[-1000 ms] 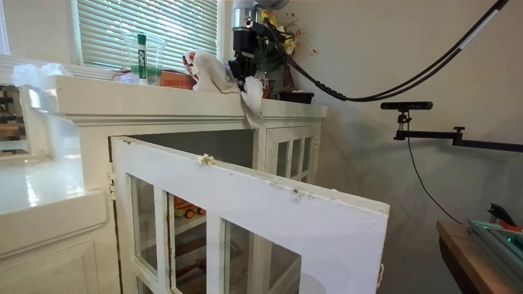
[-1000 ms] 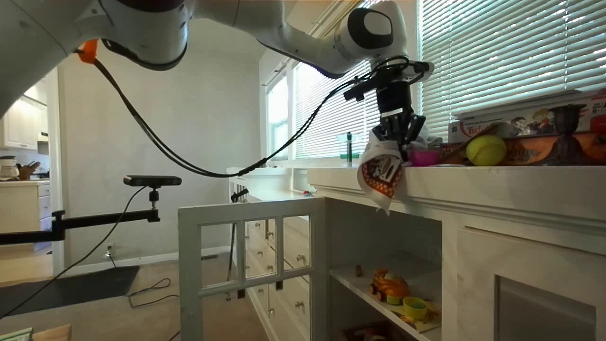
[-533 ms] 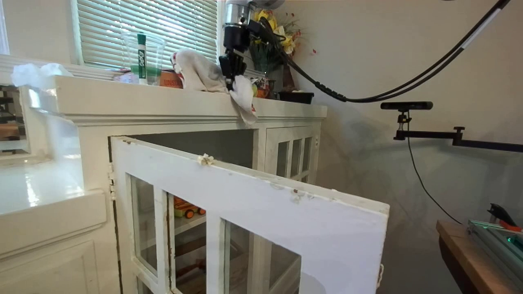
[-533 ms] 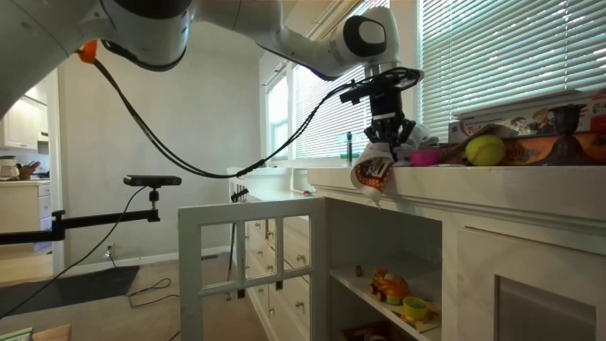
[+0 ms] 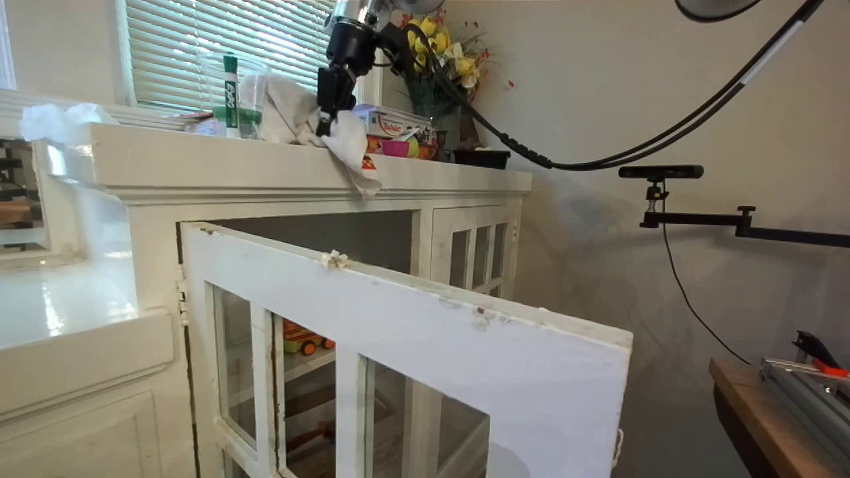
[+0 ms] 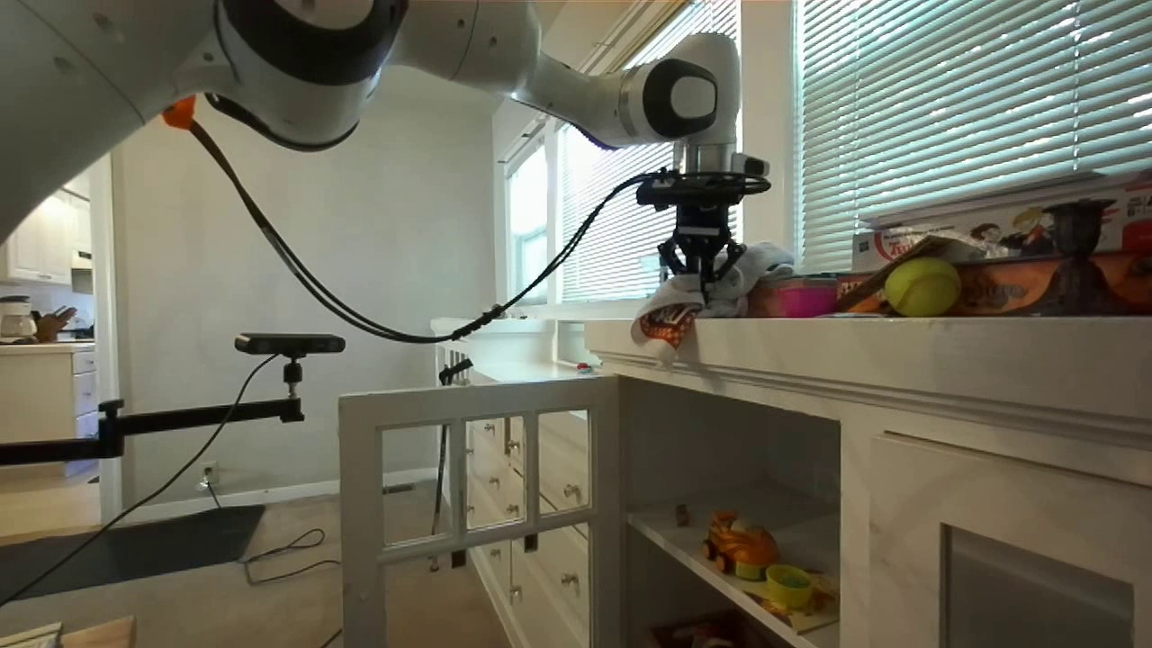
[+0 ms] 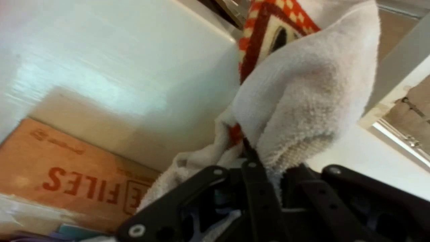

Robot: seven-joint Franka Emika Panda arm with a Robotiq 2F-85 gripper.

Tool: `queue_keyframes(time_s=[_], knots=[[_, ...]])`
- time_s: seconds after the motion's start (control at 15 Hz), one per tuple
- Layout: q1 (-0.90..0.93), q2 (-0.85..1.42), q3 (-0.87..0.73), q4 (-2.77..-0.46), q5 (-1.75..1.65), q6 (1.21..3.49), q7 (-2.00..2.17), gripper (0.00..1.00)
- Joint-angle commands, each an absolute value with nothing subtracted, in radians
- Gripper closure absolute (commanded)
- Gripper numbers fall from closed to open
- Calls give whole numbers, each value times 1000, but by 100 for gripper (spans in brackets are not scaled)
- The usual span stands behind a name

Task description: Use the towel to wipe the top of the dresser

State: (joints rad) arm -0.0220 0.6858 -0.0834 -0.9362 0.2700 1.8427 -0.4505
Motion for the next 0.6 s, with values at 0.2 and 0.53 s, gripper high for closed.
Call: queue_keyframes(time_s=[0.2, 0.53], knots=[[-114, 718, -37, -918, 371, 1776, -494, 98], [-86, 694, -128, -944, 264, 1763, -364, 98]])
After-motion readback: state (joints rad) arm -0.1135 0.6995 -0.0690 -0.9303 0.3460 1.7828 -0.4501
